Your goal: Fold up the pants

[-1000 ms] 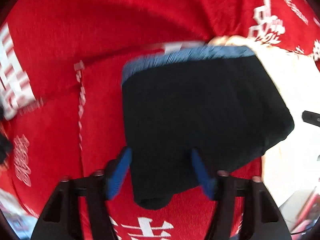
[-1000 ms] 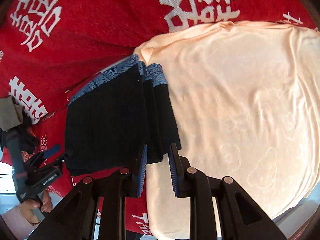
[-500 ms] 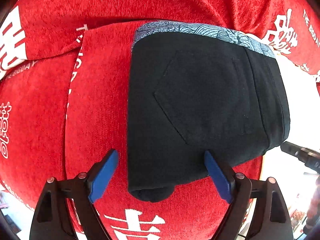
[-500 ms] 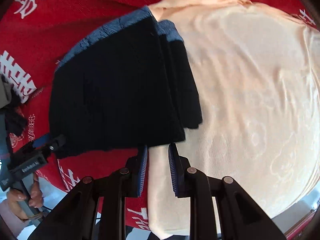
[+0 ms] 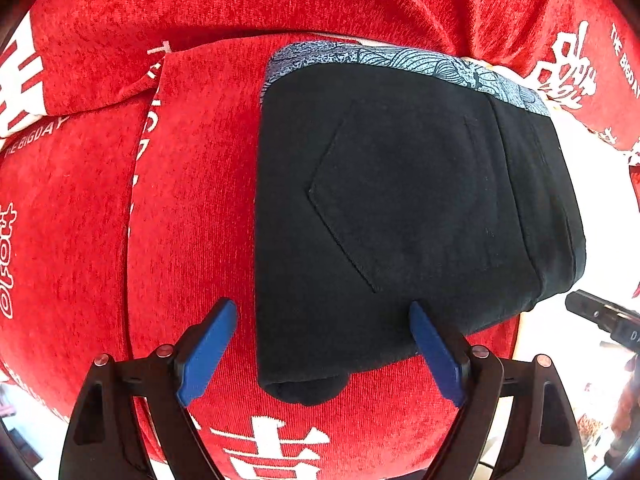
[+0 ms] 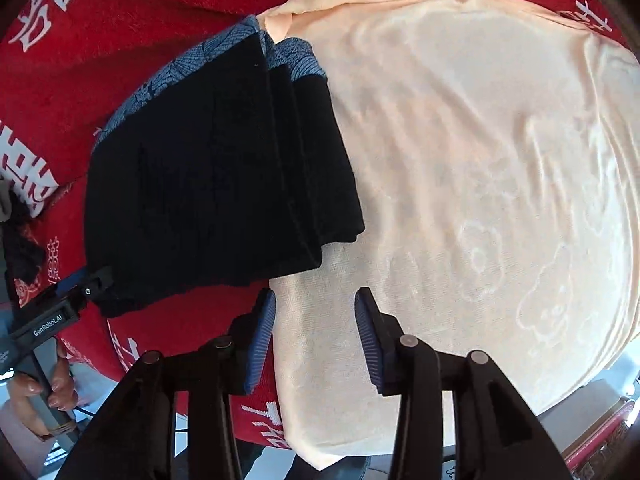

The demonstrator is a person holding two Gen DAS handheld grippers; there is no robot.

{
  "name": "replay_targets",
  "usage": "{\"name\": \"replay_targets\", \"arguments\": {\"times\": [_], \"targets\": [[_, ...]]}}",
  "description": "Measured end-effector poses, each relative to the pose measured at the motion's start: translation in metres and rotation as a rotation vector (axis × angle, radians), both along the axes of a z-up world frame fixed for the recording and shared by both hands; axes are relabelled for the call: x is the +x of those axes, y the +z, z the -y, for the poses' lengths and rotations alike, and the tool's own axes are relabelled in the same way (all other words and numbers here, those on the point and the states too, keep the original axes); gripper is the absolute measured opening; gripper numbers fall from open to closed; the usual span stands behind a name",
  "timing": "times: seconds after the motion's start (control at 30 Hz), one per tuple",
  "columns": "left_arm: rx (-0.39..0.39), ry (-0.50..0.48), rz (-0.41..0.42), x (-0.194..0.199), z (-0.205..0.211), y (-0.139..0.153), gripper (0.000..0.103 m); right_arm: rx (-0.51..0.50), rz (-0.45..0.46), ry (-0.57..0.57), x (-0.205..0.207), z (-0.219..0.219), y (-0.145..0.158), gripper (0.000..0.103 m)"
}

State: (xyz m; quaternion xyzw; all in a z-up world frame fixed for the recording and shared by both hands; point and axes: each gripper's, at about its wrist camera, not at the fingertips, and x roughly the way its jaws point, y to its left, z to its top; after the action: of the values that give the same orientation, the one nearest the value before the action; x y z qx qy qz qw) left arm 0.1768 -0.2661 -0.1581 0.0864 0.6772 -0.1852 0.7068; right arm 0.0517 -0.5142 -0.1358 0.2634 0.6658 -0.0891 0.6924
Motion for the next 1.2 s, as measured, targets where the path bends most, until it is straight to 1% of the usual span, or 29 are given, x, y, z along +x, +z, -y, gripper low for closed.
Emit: {"name": "replay_targets", "arguments": {"times": [0.1, 0.13, 0.17, 0.2, 0.23, 0.33, 0.43, 0.6, 0.73, 0.9, 1.0, 1.07, 1.2], "targets": [[0.003, 0.001, -0.004, 0.002, 0.0, -0.002, 0.088, 0.002, -0.007, -0.004, 0.0, 0.001, -0.002, 0.048], [0.006, 0.0, -0.007, 0.002, 0.001, -0.003, 0.089, 0.002, -0.012, -0.005, 0.0, 0.001, -0.003, 0.051], [0.013, -0.002, -0.005, 0.003, 0.001, -0.004, 0.098, 0.002, -0.017, -0.005, -0.001, 0.001, -0.004, 0.053], [0.029, -0.004, 0.001, 0.003, 0.002, -0.004, 0.102, 0.003, -0.019, -0.004, 0.0, 0.001, -0.005, 0.053], [0.039, -0.008, 0.009, 0.003, 0.002, -0.004, 0.102, 0.004, -0.021, -0.003, 0.001, 0.0, -0.006, 0.053], [0.032, -0.011, 0.006, 0.004, 0.003, -0.005, 0.102, 0.009, -0.023, -0.001, 0.002, -0.004, -0.006, 0.054], [0.028, -0.007, -0.006, 0.005, 0.002, -0.006, 0.102, 0.01, -0.022, -0.001, 0.003, -0.008, -0.008, 0.061], [0.033, -0.018, -0.009, 0.008, 0.003, -0.006, 0.102, 0.018, -0.019, -0.001, 0.004, -0.001, -0.006, 0.061], [0.021, -0.051, 0.013, 0.012, 0.006, 0.002, 0.102, 0.033, -0.02, 0.004, 0.006, 0.007, -0.005, 0.062], [0.025, -0.042, 0.027, 0.021, 0.006, 0.005, 0.102, 0.035, -0.015, 0.012, 0.008, 0.014, -0.002, 0.063], [0.018, -0.017, 0.047, 0.034, 0.001, 0.01, 0.102, 0.023, 0.012, 0.005, 0.01, 0.019, 0.006, 0.063], [0.007, 0.012, 0.062, 0.044, -0.003, 0.015, 0.102, 0.028, 0.062, -0.015, 0.014, 0.027, 0.016, 0.063], [0.005, 0.076, 0.077, 0.068, -0.011, 0.013, 0.102, 0.084, 0.158, -0.073, 0.033, 0.047, 0.028, 0.062]]}}
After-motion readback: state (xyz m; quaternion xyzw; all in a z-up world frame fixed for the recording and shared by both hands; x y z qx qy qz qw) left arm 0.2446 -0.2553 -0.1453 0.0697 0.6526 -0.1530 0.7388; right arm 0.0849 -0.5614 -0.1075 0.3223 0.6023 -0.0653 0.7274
